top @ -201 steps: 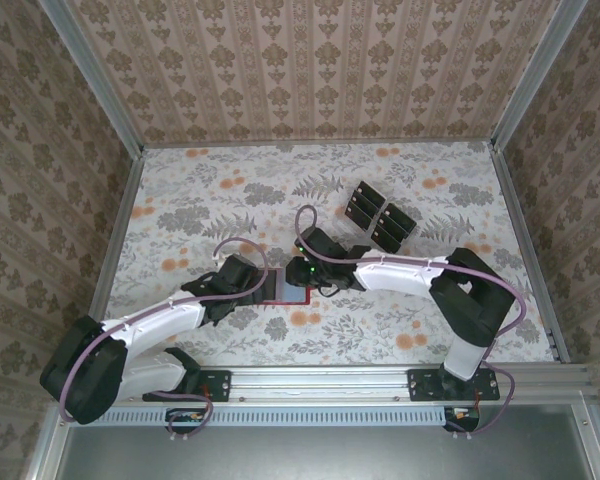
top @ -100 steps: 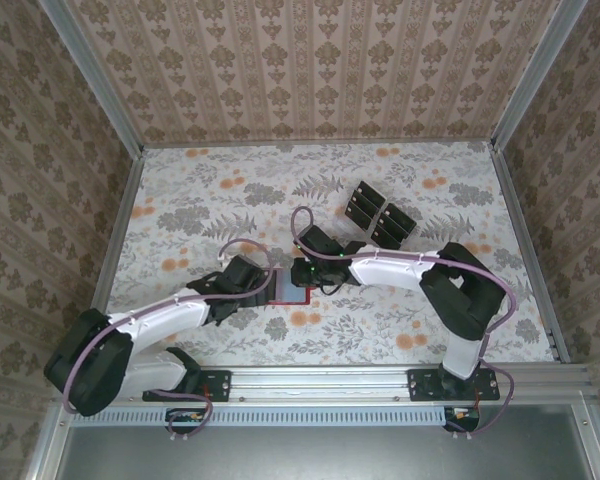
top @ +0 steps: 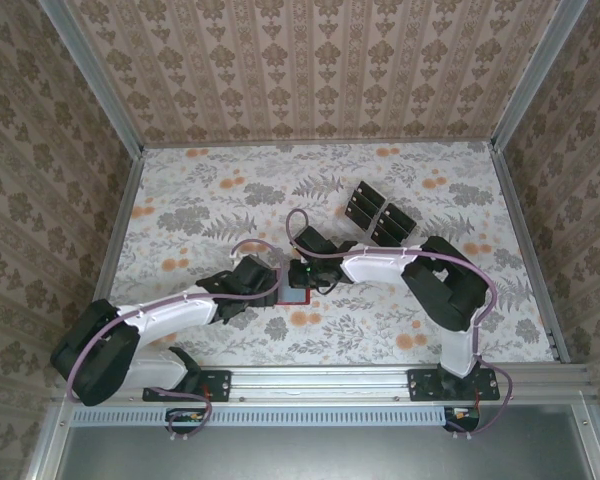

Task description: Put the credit cards into the card holder

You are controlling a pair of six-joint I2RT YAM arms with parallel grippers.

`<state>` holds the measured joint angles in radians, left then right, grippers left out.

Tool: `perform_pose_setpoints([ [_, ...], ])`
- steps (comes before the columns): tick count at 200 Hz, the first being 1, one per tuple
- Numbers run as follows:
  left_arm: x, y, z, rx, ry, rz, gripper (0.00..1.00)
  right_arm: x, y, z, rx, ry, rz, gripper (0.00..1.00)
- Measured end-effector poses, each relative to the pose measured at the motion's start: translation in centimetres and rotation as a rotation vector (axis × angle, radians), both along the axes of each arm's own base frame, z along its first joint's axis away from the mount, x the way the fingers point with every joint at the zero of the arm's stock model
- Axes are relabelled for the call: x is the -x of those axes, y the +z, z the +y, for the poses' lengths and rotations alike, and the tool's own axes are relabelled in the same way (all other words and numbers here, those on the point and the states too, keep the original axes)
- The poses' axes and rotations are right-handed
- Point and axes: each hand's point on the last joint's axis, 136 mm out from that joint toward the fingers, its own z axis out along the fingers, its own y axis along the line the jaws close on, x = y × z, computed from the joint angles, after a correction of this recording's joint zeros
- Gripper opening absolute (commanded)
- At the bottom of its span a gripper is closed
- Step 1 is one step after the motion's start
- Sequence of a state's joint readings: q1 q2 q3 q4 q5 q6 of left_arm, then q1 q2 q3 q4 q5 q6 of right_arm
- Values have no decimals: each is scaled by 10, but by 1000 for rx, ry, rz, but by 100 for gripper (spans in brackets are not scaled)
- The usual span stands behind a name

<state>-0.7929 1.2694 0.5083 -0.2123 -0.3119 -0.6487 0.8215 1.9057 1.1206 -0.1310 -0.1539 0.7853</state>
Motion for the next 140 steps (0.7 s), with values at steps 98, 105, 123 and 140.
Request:
perform_pose_setpoints([
  [98,-6,5,-16,25,-40,-40,100,-1,-3,6,-22,5,6,10],
  [105,-6,4,-18,26,-44,-41,100,-1,-3,6,-22,5,6,10],
  [123,-6,4,-21,32,-51,-47,100,-2,-3,7,-26,5,3,10],
  [140,-8,5,-23,36,-53,-56,100,-2,-3,7,-26,5,3,10],
])
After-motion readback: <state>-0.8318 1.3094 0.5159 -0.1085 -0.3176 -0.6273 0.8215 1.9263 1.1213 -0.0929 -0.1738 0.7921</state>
